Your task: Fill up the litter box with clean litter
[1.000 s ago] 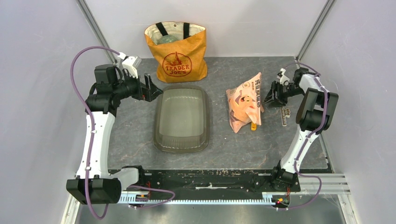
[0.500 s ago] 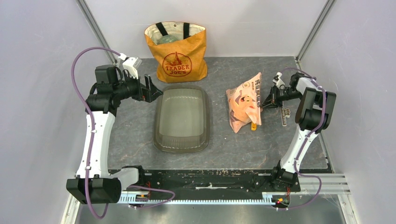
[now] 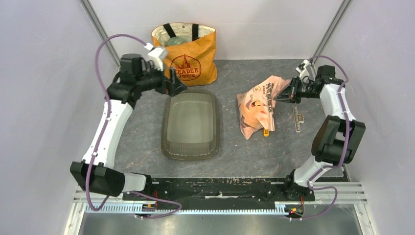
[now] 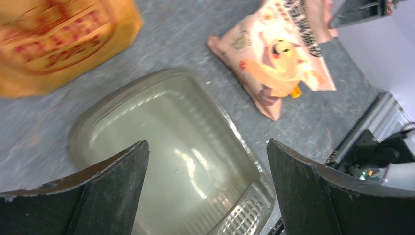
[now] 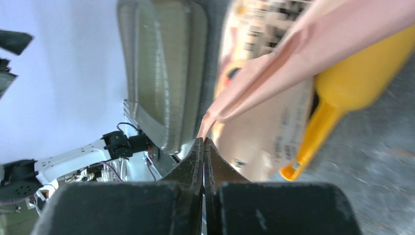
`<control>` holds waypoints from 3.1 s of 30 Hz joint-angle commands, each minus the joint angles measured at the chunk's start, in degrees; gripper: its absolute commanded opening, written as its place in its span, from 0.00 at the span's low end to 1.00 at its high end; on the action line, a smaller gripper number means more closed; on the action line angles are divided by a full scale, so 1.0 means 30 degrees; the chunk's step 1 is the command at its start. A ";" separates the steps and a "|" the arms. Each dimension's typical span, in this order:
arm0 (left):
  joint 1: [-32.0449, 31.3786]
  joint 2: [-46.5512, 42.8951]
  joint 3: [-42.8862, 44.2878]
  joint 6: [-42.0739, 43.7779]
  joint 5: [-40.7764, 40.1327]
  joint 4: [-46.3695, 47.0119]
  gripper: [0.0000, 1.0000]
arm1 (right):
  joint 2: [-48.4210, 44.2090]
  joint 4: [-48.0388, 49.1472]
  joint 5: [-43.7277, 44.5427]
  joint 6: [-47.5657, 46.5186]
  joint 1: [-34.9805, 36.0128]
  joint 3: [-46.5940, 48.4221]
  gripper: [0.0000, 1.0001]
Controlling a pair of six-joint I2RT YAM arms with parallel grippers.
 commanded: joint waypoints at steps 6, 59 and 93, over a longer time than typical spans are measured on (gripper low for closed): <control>-0.8182 0.3895 0.2068 -0.2000 -0.2662 0.5862 0.97 | -0.2267 0.6371 -0.2860 0.6561 0.1588 -0.1466 0.00; -1.5954 1.3948 0.3741 -0.4362 -1.0579 1.9631 0.02 | -0.5007 1.0063 -0.5882 0.9202 0.0327 -0.0844 0.46; -1.2003 1.6851 1.5674 0.2200 0.6837 0.5183 0.02 | -0.2576 -0.2337 0.2323 -1.8099 0.1623 0.5679 0.97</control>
